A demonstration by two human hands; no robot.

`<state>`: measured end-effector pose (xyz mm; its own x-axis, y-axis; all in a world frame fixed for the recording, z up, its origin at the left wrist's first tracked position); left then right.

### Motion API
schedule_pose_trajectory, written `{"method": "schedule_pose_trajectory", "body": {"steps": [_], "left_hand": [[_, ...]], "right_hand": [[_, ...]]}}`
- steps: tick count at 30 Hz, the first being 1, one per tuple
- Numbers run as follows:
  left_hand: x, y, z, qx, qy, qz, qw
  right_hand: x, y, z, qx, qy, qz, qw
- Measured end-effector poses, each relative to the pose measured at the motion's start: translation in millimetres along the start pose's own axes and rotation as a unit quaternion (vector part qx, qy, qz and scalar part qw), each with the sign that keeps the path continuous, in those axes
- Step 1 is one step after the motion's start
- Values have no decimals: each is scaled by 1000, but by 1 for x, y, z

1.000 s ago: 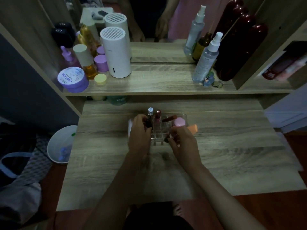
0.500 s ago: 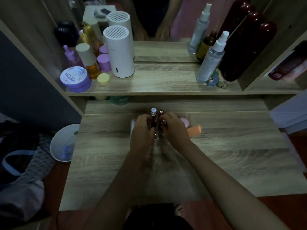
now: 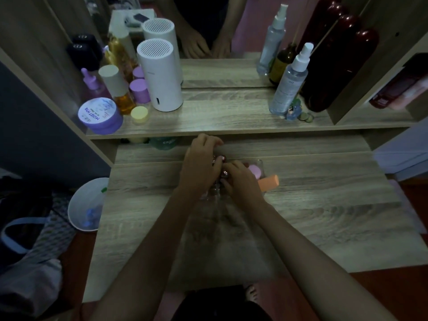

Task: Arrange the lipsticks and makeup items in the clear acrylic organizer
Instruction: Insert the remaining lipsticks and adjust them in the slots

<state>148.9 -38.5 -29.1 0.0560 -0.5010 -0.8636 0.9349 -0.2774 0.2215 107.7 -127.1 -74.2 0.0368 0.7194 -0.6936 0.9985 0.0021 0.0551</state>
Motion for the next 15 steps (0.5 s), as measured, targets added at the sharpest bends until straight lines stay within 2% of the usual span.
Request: {"method": "schedule_pose_trajectory", "body": {"steps": [6, 8, 13, 15], "left_hand": [[31, 13, 2, 49, 111, -94, 988], [37, 15, 1, 55, 147, -111, 981], [45, 14, -1, 55, 171, -121, 976], [46, 16, -1, 54, 178, -120, 975]], "right_hand": [[-52, -7, -5, -18, 27, 175, 984], [-60, -10, -1, -8, 31, 204, 978], [-34, -7, 34, 100, 104, 136, 980], [-33, -4, 41, 111, 103, 134, 979]]}}
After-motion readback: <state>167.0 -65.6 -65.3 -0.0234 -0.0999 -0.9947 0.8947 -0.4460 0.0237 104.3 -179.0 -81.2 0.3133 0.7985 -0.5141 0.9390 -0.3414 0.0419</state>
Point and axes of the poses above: each hand's wrist, its own y-axis towards the middle knuckle, its own x-axis out of the palm, z = x × y, the point moved 10 cm from there along y, towards the middle knuckle, and after that the axes turned 12 degrees about y, right-handed, at the moved point
